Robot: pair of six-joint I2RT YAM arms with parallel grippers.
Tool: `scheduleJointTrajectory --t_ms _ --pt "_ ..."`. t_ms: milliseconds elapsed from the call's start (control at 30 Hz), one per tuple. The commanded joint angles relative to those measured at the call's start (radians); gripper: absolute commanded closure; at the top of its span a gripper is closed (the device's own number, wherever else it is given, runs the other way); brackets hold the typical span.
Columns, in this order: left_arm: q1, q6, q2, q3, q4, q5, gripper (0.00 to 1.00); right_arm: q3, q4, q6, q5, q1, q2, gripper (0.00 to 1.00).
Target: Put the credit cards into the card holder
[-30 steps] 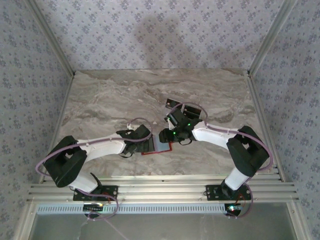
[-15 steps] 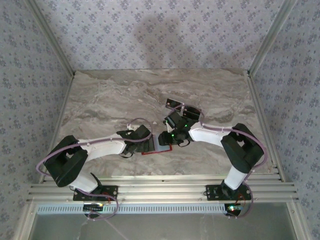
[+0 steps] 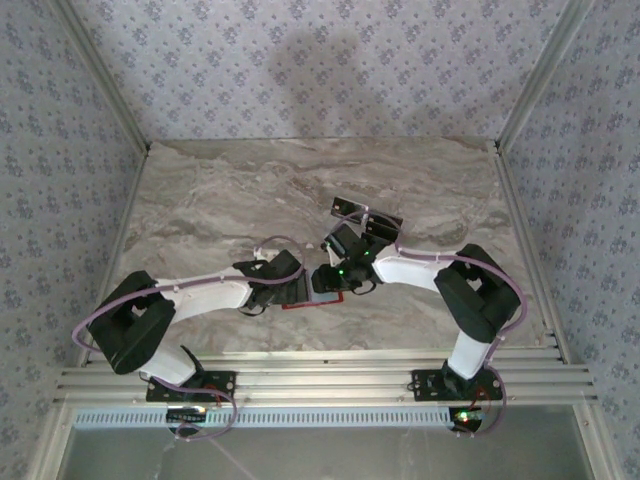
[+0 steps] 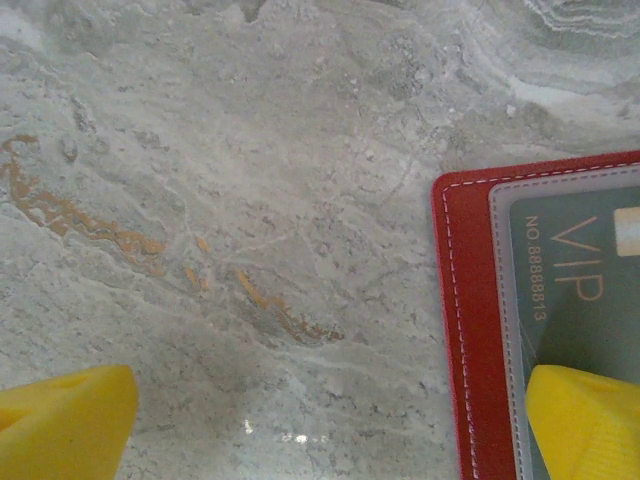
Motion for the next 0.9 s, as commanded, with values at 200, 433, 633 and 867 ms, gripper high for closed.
scheduleJointTrajectory --t_ms 200,433,633,867 --pt "-0.007 0.004 -0.09 -0.006 -0.062 -0.033 0.0 0.034 0.038 0.046 -0.043 0.016 0.039 0.51" --pt "-0.006 -0.001 -0.11 -0.013 -0.072 -0.031 0.0 0.065 -0.012 0.026 0.003 0.036 0.023 0.5" --pt "-0.007 -0.001 -0.115 -0.013 -0.071 -0.033 0.0 0.101 -0.096 -0.026 0.11 0.049 0.0 0.46" --pt "-0.007 -0.004 -0.116 -0.018 -0.071 -0.035 0.0 0.146 -0.122 -0.067 0.121 0.034 0.036 0.45"
